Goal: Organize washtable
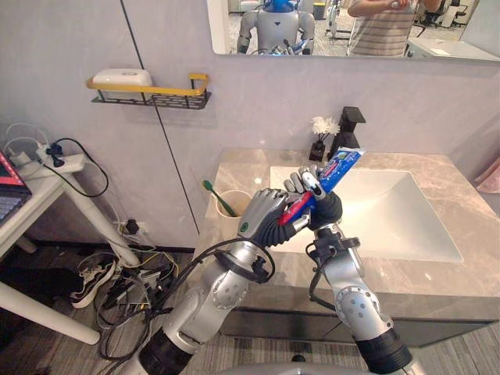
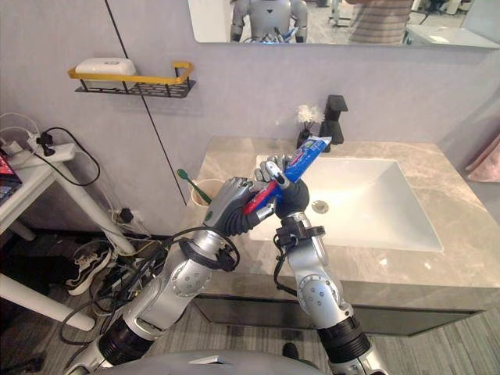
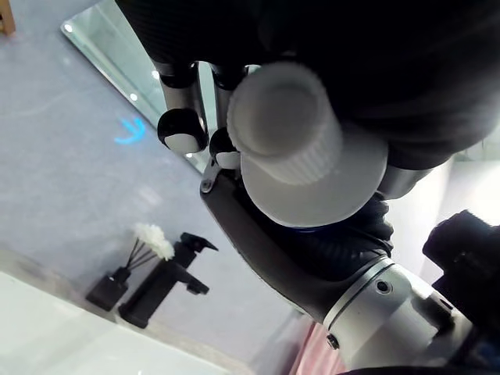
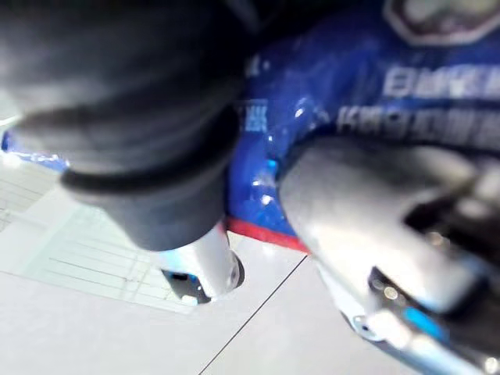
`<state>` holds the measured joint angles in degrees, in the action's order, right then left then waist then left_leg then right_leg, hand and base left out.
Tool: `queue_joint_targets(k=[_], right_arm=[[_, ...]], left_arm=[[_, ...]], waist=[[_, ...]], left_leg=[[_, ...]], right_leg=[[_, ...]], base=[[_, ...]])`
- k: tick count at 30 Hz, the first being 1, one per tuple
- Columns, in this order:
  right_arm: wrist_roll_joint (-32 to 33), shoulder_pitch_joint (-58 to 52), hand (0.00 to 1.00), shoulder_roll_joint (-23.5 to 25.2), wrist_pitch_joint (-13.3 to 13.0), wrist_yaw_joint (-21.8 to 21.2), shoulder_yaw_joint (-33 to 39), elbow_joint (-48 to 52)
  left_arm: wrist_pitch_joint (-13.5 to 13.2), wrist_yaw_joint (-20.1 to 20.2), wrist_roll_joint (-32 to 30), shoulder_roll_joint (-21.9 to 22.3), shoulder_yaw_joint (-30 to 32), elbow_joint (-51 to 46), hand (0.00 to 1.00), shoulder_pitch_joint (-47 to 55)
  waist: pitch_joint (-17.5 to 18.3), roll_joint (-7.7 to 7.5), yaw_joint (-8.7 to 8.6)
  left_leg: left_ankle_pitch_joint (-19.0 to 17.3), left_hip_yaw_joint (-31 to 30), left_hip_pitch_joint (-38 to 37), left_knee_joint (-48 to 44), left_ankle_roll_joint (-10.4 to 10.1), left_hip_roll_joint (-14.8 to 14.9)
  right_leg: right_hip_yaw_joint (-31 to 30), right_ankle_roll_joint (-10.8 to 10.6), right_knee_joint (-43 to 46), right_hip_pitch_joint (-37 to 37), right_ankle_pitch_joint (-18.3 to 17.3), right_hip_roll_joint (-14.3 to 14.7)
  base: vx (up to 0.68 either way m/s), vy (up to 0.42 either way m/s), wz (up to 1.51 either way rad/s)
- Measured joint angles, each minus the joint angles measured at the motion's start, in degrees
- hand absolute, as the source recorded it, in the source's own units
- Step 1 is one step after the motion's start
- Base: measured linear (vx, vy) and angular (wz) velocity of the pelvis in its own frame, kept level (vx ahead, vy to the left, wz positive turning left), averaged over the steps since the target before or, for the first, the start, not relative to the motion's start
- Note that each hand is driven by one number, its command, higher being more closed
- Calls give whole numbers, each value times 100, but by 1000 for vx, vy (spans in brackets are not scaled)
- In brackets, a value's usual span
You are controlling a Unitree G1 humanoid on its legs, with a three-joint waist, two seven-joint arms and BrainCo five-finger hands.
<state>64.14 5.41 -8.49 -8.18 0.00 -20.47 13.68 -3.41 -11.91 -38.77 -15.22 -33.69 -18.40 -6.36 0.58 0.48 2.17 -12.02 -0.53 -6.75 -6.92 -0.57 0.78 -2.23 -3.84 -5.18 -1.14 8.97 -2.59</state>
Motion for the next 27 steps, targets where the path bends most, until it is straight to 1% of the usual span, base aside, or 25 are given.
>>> queue_joint_targets(k=[1,8,11,13,16,18,21,23,25,27], right_arm=[[-2,-14,100,0,1,6,15,0],[-49,-19,100,29,4,25,196,0],[-54,-21,100,217,-30,162,732,4],[-55,-74,100,261,-159,271,1194,6],[-56,-182,100,251,-275,353,1460,7],[-57,-287,100,248,-294,414,1599,24],[-72,-301,100,249,-296,466,1658,26],[-97,-300,100,249,-297,497,1691,27],[-271,-300,100,252,-296,508,1768,27],[-285,-291,100,252,-296,511,1851,27]], left_arm=[[0,-2,0,32,0,33,0,1],[-14,4,-49,76,47,61,0,51],[-85,-2,-48,79,151,26,0,370],[-89,-16,-34,78,394,-102,0,658],[-87,-103,15,75,747,-499,0,842],[-93,-194,31,78,961,-852,0,947],[-141,-294,219,91,1243,-1277,0,1184],[-156,-362,245,110,1440,-1446,0,1380],[-156,-410,270,120,1709,-1591,0,1605],[-155,-470,396,148,1931,-1677,0,1763]], waist=[[0,1,0],[0,1,1],[0,4,4],[0,5,8],[2,22,5],[28,61,5],[52,106,6],[53,107,10],[52,107,25],[52,106,77]], left_leg=[[0,0,0,0,0,0],[1,-6,0,6,-1,0],[1,-16,-3,15,-1,-1],[2,-34,-5,21,0,-1],[2,-55,-6,27,0,-1],[2,-72,-16,36,-1,0],[2,-88,-22,43,-1,-1],[5,-124,-22,44,-5,0],[8,-136,-20,52,-8,0],[8,-147,-20,59,-8,-1]], right_leg=[[-1,0,0,0,0,-1],[0,-1,0,-1,0,-6],[7,-2,0,1,0,-6],[25,-2,0,8,0,-6],[44,-2,1,12,0,-8],[57,-2,1,23,0,-27],[72,-2,1,33,-1,-35],[104,-1,1,47,-2,-39],[143,-1,0,62,-5,-51],[155,-2,0,68,-6,-56]], base=[[0,0,0],[0,0,0],[0,0,0],[11,0,4],[3,-1,1],[0,0,0],[0,0,0],[-11,-4,7],[-18,1,10],[-14,2,5]])
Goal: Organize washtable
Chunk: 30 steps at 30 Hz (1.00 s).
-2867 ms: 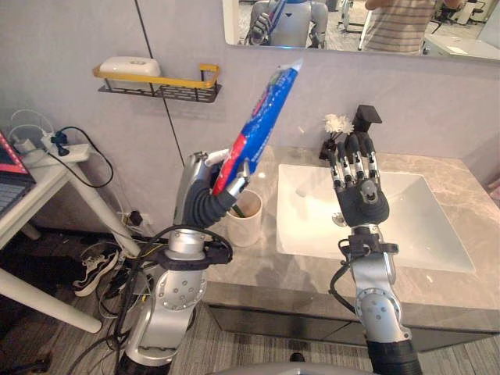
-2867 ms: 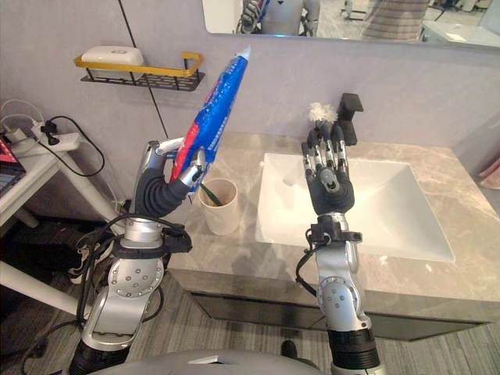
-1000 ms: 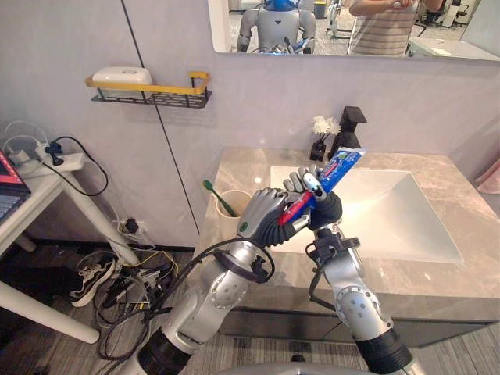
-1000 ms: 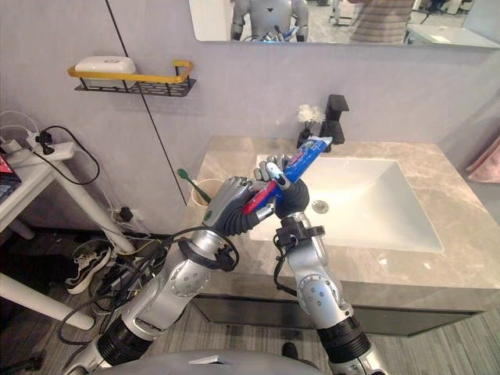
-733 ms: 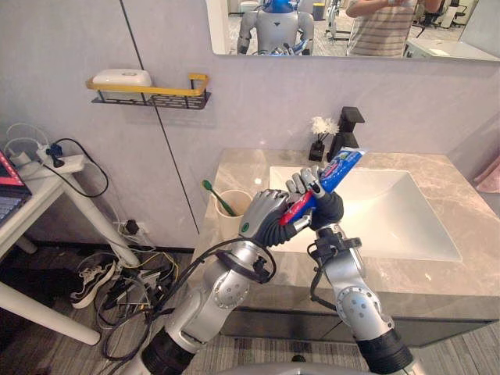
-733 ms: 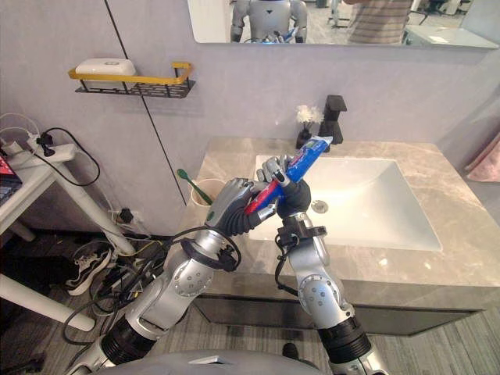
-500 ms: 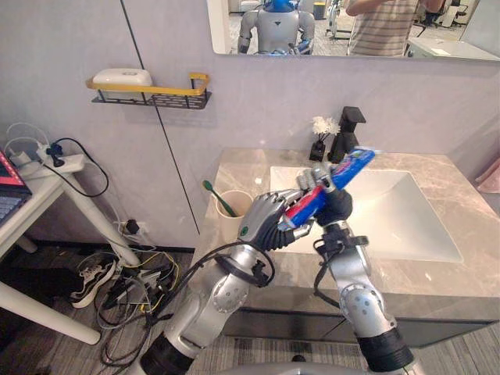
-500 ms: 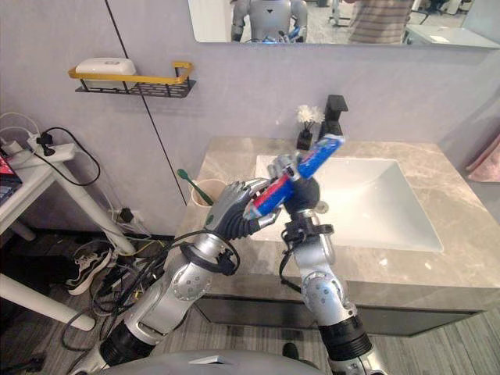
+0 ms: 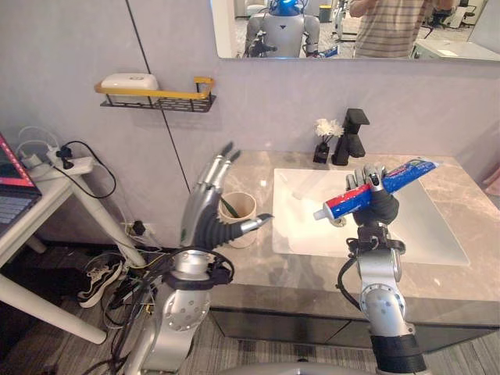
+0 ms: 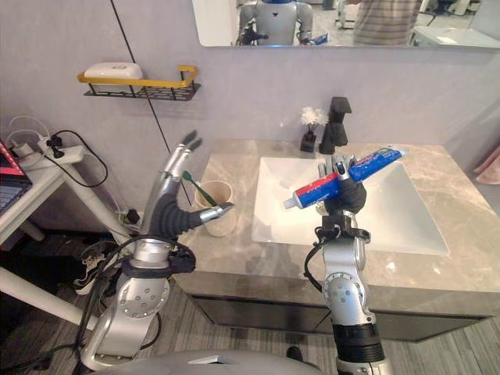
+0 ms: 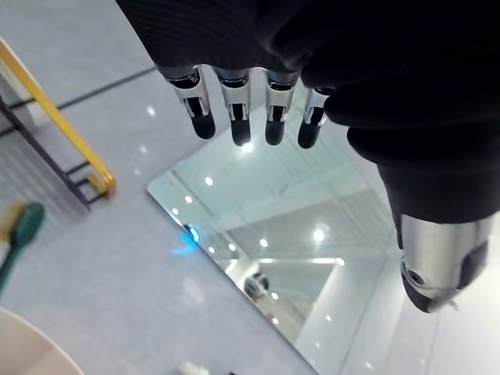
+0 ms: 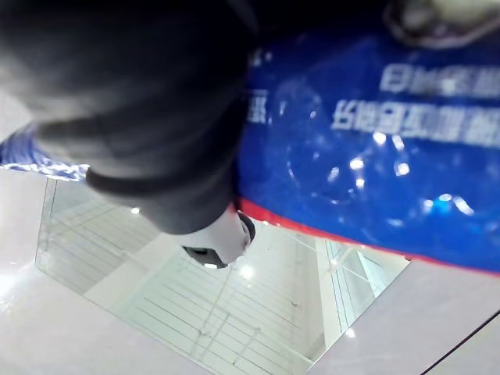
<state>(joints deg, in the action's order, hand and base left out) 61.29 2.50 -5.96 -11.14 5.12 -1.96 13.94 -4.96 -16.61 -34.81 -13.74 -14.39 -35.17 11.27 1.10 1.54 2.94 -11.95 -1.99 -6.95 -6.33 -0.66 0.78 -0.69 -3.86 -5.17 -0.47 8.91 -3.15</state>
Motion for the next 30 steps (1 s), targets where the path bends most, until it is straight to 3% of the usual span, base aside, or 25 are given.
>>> queue_joint_targets(k=[8,12,18,21,30], right_arm=[[-470,363,100,-11,67,66,38,-73],[-643,999,100,-123,76,69,42,-360],[-644,1613,100,-558,303,116,-96,-814],[-680,1995,100,-1088,454,109,-305,-1060],[-1322,2912,100,-1957,685,-144,-929,-1408]], left_arm=[[-7,-242,254,439,951,-380,0,833],[30,-284,349,736,1436,-207,0,1221],[259,-274,974,1209,2014,1444,0,1615],[481,-204,1413,1239,2175,2613,0,1609],[649,153,1431,1260,2172,4923,0,1539]], waist=[[-33,-45,115],[-106,-156,265],[-141,-228,437],[-161,-271,553],[-167,-294,571]], left_leg=[[44,-218,9,56,-15,0],[138,-406,22,151,-34,-3],[231,-787,152,232,-3,-77],[256,-924,212,225,0,-93],[252,-1055,277,120,-6,-101]], right_leg=[[196,0,0,56,-43,-27],[387,3,0,83,-70,-62],[765,-52,0,113,-161,-155],[829,-66,1,113,-181,-206],[797,-40,30,118,-203,-192]], base=[[3,-6,13],[0,-18,27],[11,-12,35],[59,24,25],[29,5,10]])
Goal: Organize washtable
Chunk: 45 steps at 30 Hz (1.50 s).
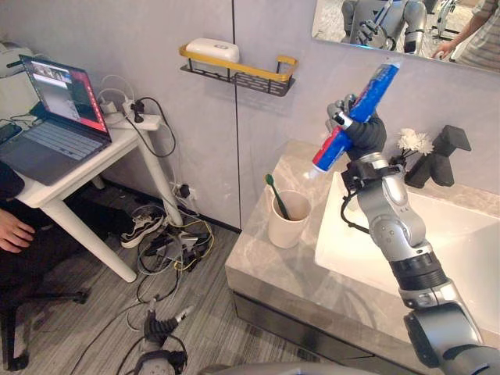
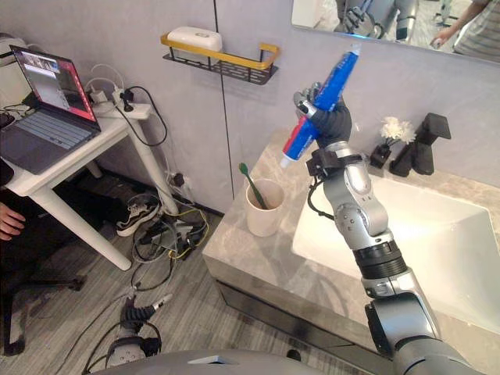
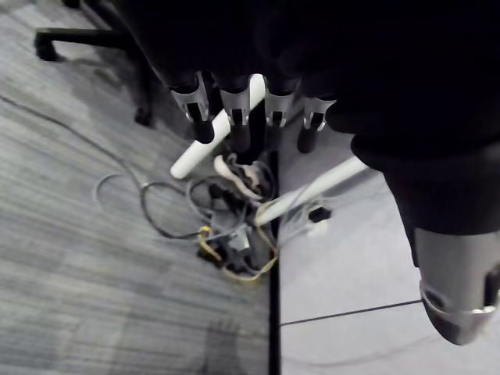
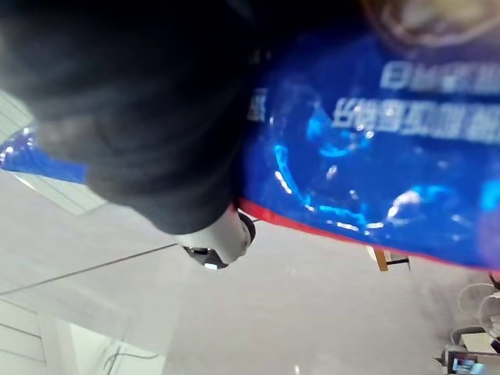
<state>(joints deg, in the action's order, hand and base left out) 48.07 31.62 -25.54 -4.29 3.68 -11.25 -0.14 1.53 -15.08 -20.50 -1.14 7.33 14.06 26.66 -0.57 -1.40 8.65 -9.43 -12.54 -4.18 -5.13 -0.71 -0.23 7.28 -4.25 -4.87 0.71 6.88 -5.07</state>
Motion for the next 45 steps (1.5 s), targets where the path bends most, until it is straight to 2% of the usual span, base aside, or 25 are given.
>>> queue_joint_targets(k=[5,11,16,30,33,45], right_arm=[[-448,17,100,-47,8,-120,-85,9],[-711,18,100,-90,5,-137,-105,86],[-938,17,100,-96,-23,-183,-105,521],[-1213,-247,100,-76,-50,-386,-329,1110],[-1387,-250,100,-77,-50,-399,-468,1136],[-1390,-582,100,-52,4,-619,-712,1136]], left_arm=[[53,105,112,-140,20,1058,0,-40],[78,156,218,-138,127,1795,0,-196],[80,243,206,-135,123,2149,0,-249],[89,327,171,-196,48,2463,0,-426],[89,327,141,-212,-10,2464,0,-431],[89,347,100,-223,-50,2465,0,-431]], waist=[[0,-8,8],[-2,-2,4],[-2,-2,-11],[-20,25,-12],[-22,29,-22],[-30,43,-20]], left_leg=[[-113,-33,106,-163,-6,10],[-116,-36,115,-184,-14,63],[-116,-12,115,-188,-14,57],[-116,99,89,-147,-14,56],[-116,103,83,-142,-14,58],[-116,111,76,-141,-14,58]], right_leg=[[-43,43,33,-2,-104,34],[-51,61,42,-3,-118,87],[-77,60,42,-11,-117,83],[-186,58,44,-54,-116,83],[-190,58,44,-54,-116,86],[-196,58,44,-52,-115,85]], base=[[-18,-8,3],[-17,-16,0],[2,2,-1],[3,2,-3],[0,0,0],[0,0,0]])
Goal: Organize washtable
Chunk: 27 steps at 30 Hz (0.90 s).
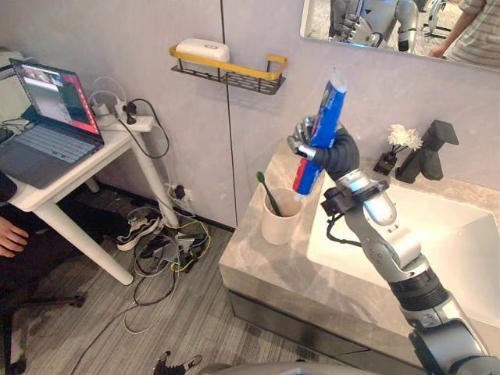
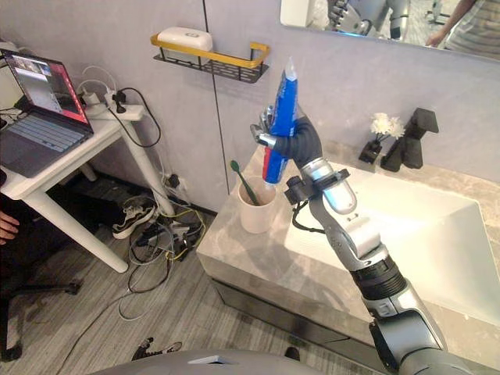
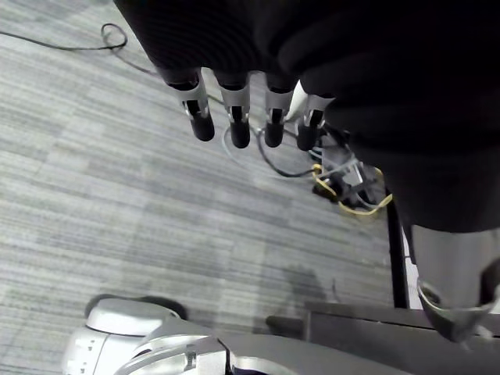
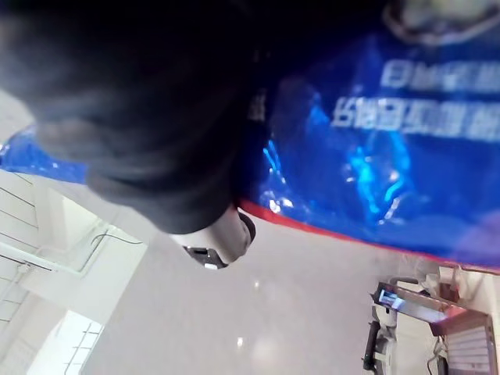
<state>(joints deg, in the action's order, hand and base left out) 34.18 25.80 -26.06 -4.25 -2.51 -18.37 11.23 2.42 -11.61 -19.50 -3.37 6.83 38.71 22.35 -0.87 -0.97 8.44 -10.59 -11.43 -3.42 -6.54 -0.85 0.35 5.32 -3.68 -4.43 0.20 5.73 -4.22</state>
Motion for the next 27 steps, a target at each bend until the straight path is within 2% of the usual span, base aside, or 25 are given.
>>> queue_joint_targets(k=[9,12,24,27], right_arm=[[0,-17,100,-8,10,-2,-155,-1],[0,-17,100,-10,84,-4,-231,-3],[-7,-17,100,-27,105,1,-302,-50],[-178,-17,100,-36,116,5,-398,-61]], left_arm=[[-1,6,1,1,-6,67,0,-4],[-2,12,1,2,-6,120,0,-4],[-18,67,6,-16,-6,164,0,-4],[-18,88,7,-34,-7,176,0,-5]], waist=[[-40,63,0],[-52,81,5],[-77,42,13],[-87,25,12]], left_leg=[[0,-3,1,0,0,0],[0,-8,3,2,0,0],[0,-33,11,3,0,0],[1,-45,16,6,1,-2]], right_leg=[[2,0,0,2,0,0],[6,0,-2,2,0,0],[27,0,-4,8,0,-2],[35,-1,-7,8,0,-3]], base=[[0,0,0],[0,0,0],[0,0,0],[0,0,0]])
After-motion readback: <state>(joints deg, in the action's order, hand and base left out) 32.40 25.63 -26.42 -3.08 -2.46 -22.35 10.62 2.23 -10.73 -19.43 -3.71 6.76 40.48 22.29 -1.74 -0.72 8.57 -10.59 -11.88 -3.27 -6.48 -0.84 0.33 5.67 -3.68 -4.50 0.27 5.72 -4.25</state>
